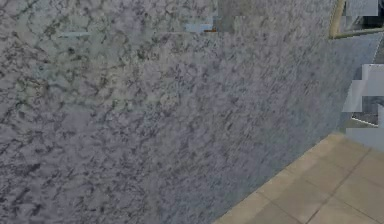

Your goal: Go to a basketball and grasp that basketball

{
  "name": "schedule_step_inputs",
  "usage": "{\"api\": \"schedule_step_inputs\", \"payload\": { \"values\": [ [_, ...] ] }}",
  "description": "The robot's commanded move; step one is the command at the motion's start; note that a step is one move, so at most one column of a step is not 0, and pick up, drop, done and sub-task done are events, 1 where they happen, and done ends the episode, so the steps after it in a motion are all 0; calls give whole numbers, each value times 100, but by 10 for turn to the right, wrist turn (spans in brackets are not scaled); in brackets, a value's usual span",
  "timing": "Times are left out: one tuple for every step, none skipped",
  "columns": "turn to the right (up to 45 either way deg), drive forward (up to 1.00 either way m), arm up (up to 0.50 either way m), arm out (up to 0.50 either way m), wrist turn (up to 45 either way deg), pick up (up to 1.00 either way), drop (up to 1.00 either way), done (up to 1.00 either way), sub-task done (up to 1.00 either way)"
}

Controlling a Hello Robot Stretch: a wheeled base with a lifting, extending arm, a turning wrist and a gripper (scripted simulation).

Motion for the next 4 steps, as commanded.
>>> {"api": "schedule_step_inputs", "payload": {
  "values": [
    [450,0,0,0,0,0,0,0,0],
    [450,0,0,0,0,0,0,0,0],
    [30,0,0,0,0,0,0,0,0],
    [0,100,0,0,0,0,0,0,0]
  ]
}}
